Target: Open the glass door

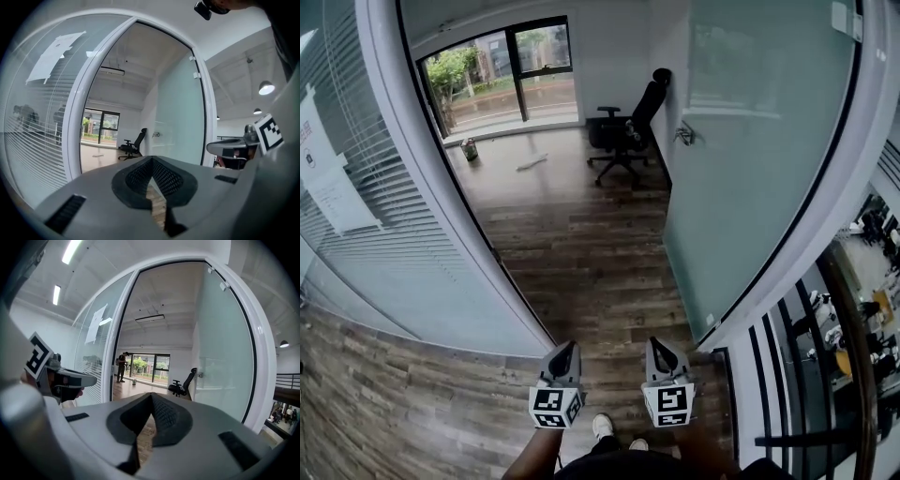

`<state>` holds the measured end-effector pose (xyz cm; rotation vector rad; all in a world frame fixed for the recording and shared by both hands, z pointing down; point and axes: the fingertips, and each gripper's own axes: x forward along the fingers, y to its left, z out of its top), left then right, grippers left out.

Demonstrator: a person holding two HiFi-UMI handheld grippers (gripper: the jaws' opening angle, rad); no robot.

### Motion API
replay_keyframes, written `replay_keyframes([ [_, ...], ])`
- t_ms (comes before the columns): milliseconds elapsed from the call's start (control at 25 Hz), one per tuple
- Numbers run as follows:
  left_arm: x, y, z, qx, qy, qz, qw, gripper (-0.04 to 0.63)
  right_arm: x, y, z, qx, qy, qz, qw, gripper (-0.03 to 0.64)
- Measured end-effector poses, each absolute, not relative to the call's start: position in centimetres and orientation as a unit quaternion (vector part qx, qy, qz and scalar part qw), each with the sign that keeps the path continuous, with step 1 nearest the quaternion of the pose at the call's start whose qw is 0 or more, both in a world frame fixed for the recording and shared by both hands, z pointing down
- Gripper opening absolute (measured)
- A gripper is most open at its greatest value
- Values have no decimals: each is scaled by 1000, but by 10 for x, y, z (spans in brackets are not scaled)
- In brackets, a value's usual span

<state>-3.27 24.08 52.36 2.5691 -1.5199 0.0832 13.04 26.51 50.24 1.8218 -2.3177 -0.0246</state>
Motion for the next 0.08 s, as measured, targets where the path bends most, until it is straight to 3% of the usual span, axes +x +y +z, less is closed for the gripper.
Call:
replay_keyframes([
  [80, -23, 254, 518, 859, -506, 23, 70, 2, 137, 279, 499, 616, -782, -17, 89, 14],
])
